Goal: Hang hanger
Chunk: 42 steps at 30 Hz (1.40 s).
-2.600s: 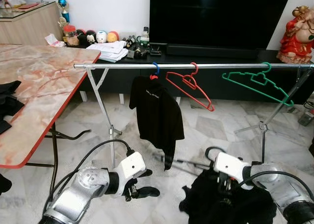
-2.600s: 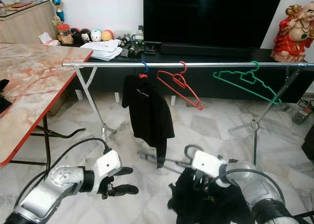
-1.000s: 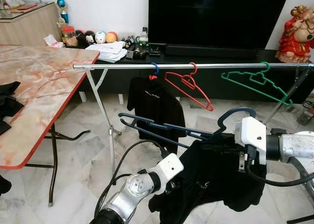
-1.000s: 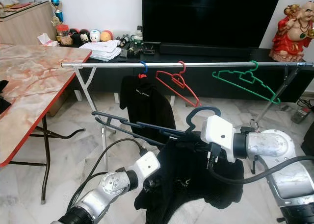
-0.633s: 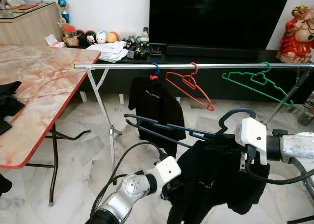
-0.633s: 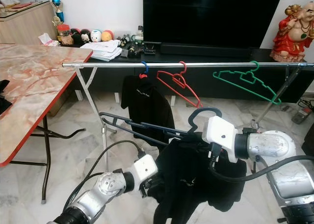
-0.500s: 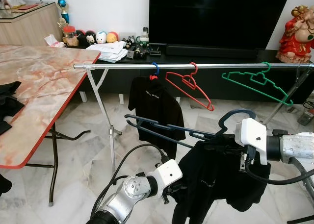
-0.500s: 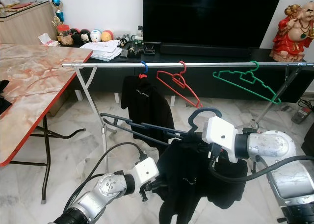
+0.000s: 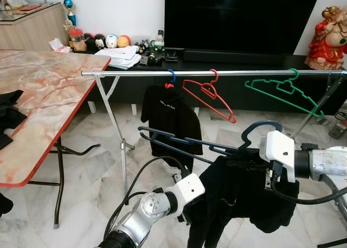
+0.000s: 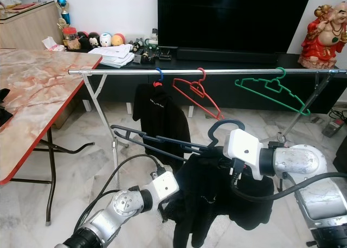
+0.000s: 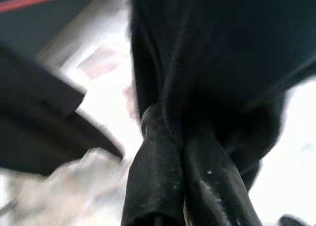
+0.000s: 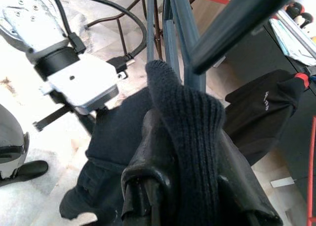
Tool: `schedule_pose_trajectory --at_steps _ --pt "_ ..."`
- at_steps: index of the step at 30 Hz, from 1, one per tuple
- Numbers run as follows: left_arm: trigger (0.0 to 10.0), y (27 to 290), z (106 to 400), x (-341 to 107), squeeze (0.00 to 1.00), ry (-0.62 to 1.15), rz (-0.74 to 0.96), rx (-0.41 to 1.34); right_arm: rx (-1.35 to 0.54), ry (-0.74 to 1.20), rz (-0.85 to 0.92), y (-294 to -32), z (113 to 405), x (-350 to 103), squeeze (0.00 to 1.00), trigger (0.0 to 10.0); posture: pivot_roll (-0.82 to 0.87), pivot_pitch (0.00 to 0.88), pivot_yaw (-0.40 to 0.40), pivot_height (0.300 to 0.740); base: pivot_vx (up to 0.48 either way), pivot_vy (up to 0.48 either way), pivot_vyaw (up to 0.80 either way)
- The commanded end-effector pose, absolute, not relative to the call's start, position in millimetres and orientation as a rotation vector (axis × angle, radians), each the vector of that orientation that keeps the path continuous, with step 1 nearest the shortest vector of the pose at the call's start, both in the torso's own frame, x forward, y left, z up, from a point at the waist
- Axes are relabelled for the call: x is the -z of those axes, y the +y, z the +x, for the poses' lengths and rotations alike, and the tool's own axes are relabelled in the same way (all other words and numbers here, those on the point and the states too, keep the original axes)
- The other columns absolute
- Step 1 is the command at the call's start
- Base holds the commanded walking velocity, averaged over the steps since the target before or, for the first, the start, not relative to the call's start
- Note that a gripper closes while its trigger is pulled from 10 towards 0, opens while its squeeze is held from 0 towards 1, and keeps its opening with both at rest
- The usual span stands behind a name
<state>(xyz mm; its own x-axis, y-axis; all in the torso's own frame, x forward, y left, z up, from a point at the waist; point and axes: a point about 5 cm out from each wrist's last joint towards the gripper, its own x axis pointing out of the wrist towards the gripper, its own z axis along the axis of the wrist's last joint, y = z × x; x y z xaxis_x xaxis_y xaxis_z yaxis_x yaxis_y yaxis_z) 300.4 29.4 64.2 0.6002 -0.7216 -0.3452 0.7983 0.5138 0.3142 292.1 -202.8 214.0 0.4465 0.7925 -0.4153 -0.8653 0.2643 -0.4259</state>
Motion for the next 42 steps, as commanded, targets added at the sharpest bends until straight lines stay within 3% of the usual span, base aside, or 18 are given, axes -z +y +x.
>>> schedule_pose_trajectory --at_steps 1,8,12,16,31,36,42 --pt "0.0 38 307 -61 0.00 0.218 0.521 0.859 -1.133 0.100 -0.670 -199 291 -219 0.00 0.0 -0.05 0.000 -0.015 0.740 0.000 0.000 0.00" --pt "0.0 49 313 -63 0.00 0.245 0.460 0.778 -1.121 0.153 -0.715 -202 295 -207 0.00 0.0 -0.04 0.000 -0.018 0.740 0.000 0.000 0.00" --pt "0.0 63 318 -64 0.00 0.280 0.438 0.687 -1.086 0.267 -0.806 -218 297 -188 0.00 0.0 -0.03 0.000 -0.020 0.740 0.000 0.000 0.00" --pt "0.0 73 320 -61 0.00 0.303 0.443 0.654 -1.056 0.329 -0.784 -233 297 -179 0.00 0.0 -0.02 0.000 -0.023 0.740 0.000 0.000 0.00" --pt "0.0 69 313 -56 0.00 0.335 0.436 0.669 -1.014 0.558 -0.729 -288 280 -152 0.00 0.0 -0.03 0.000 -0.020 0.740 0.000 0.000 0.00" --pt "0.0 69 314 -58 0.00 0.326 0.425 0.660 -0.748 0.559 -0.798 -308 294 -146 0.00 0.0 -0.03 0.000 -0.018 0.740 0.000 0.000 0.00" --pt "0.0 65 315 -64 0.00 0.285 0.369 0.667 -0.717 0.456 -0.631 -293 300 -143 0.00 0.0 -0.03 0.000 -0.018 0.740 0.000 0.000 0.00"
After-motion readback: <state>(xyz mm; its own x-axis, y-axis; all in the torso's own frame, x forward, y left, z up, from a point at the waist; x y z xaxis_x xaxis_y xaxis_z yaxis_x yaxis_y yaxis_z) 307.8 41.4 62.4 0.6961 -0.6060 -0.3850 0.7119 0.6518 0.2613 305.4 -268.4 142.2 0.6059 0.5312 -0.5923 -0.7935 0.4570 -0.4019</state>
